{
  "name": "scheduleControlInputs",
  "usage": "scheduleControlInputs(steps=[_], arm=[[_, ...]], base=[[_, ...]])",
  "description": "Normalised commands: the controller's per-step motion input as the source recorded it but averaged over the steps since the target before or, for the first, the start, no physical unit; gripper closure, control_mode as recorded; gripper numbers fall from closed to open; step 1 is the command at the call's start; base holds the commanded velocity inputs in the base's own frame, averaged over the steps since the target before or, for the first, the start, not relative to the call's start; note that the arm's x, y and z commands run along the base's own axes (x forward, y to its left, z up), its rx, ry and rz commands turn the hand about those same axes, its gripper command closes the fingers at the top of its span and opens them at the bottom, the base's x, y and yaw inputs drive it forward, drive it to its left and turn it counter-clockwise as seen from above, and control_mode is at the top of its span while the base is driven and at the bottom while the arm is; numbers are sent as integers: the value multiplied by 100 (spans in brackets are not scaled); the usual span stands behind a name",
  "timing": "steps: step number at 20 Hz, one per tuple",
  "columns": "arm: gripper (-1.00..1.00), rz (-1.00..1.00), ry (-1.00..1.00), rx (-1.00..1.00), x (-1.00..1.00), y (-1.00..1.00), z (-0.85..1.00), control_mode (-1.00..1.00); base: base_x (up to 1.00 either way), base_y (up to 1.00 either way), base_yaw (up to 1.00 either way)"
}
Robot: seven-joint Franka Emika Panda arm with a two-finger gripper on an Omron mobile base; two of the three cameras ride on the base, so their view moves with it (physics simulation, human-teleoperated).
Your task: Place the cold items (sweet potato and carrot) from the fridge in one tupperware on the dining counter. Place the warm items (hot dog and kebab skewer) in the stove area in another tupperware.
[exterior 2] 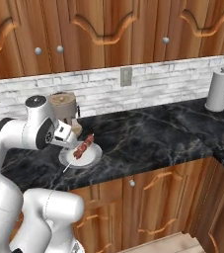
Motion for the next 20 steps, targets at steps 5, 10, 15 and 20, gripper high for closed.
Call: scheduleControlInputs(steps=[5,10,15,20], arm=[[-100,0,12,0,54,0,-50,-100],[-100,0,9,0,49,0,-38,-100],[-100,0,7,0,50,0,-31,-100],[-100,0,3,0,39,0,-36,-100]], base=[[0,0,0],[0,0,0],[0,0,0],[0,0,0]])
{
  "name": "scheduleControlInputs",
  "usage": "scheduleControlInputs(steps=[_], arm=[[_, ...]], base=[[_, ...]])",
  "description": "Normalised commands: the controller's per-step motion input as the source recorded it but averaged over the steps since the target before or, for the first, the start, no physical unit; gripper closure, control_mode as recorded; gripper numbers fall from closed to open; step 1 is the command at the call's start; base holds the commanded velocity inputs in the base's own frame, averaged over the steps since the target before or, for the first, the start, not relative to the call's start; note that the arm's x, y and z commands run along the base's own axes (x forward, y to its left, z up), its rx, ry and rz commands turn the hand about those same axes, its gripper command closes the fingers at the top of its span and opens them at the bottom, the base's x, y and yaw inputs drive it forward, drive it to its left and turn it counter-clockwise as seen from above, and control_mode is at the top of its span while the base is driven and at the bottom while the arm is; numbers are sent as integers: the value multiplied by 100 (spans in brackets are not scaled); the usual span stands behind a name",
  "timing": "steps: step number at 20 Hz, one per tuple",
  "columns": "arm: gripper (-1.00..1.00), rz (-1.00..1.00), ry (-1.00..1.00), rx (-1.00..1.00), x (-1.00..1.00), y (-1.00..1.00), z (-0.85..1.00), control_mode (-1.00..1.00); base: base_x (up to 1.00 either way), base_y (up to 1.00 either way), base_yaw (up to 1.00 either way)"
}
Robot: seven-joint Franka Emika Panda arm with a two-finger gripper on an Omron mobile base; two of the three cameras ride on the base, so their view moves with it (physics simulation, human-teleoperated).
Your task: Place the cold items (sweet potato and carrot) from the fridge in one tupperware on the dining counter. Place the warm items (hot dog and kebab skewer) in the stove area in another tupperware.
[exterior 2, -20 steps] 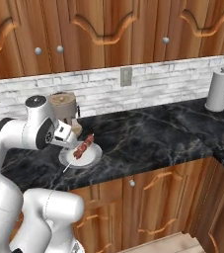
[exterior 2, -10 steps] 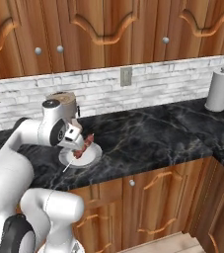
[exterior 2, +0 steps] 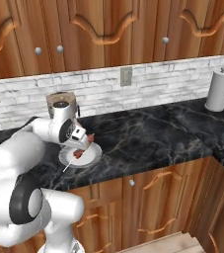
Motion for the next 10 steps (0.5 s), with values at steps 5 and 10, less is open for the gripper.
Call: scheduleControlInputs(steps=[5,10], arm=[[-100,0,1,0,34,0,-37,-100],[-100,0,1,0,31,0,-33,-100]], base=[[0,0,0],[0,0,0]])
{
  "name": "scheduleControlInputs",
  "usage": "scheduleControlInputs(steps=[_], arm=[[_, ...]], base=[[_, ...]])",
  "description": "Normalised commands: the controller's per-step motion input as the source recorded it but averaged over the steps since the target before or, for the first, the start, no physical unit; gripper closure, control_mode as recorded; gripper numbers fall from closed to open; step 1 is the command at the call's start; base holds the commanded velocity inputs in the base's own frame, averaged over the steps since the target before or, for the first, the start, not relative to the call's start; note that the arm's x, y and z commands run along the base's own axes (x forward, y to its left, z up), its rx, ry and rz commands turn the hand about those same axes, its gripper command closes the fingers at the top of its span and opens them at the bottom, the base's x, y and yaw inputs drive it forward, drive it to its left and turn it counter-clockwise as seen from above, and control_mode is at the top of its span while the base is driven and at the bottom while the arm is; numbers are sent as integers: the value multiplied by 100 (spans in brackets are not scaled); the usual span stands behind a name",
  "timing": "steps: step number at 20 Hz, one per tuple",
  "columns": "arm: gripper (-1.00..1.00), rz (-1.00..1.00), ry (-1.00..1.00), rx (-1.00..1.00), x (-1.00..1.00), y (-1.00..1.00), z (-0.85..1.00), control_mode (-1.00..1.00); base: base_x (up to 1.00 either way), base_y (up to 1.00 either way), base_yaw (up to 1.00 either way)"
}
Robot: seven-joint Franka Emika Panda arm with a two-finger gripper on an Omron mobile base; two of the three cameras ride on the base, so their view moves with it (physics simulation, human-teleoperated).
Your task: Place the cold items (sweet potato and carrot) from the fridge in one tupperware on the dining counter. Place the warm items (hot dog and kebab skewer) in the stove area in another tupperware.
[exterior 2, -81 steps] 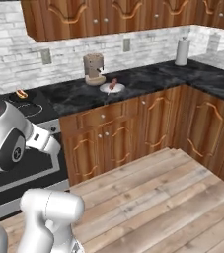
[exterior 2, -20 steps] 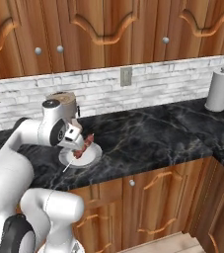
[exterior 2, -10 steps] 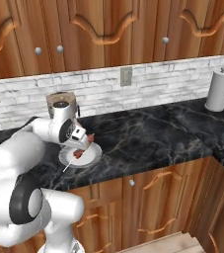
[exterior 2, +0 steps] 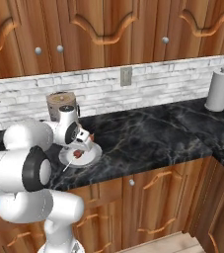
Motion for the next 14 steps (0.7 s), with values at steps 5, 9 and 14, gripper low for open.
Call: scheduleControlInputs(steps=[5,9,14], arm=[[-100,0,0,0,28,0,-29,-100],[-100,0,0,0,22,0,-25,-100],[-100,0,0,0,23,0,-23,-100]], base=[[0,0,0],[0,0,0],[0,0,0]])
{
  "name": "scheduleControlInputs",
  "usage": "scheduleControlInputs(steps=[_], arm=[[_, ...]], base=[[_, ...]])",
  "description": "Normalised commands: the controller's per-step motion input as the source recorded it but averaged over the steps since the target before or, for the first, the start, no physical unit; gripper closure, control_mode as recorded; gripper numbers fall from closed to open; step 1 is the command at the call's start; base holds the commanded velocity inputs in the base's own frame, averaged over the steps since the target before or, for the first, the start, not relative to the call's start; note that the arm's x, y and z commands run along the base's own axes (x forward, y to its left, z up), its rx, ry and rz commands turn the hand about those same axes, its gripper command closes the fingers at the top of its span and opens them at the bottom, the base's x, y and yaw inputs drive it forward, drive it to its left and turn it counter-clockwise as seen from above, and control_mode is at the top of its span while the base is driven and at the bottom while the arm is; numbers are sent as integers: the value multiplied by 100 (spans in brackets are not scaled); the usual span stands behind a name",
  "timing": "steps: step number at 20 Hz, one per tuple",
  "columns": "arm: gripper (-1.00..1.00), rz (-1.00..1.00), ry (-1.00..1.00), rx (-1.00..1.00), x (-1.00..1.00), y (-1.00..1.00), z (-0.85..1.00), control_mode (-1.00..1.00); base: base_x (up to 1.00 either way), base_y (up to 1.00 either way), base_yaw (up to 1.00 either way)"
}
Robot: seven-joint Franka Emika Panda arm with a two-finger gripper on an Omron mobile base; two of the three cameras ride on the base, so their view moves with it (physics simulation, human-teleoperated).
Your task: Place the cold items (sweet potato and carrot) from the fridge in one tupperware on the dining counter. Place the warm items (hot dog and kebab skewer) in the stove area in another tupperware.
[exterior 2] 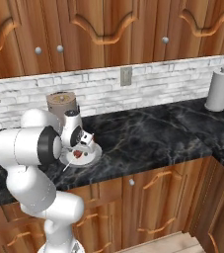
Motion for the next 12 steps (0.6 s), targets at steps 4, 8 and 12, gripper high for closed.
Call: scheduleControlInputs(steps=[4,8,12], arm=[[-100,0,0,0,13,0,-22,-100],[100,0,3,0,7,0,-20,-100],[100,0,2,-2,0,0,-6,-100]], base=[[0,0,0],[0,0,0],[0,0,0]])
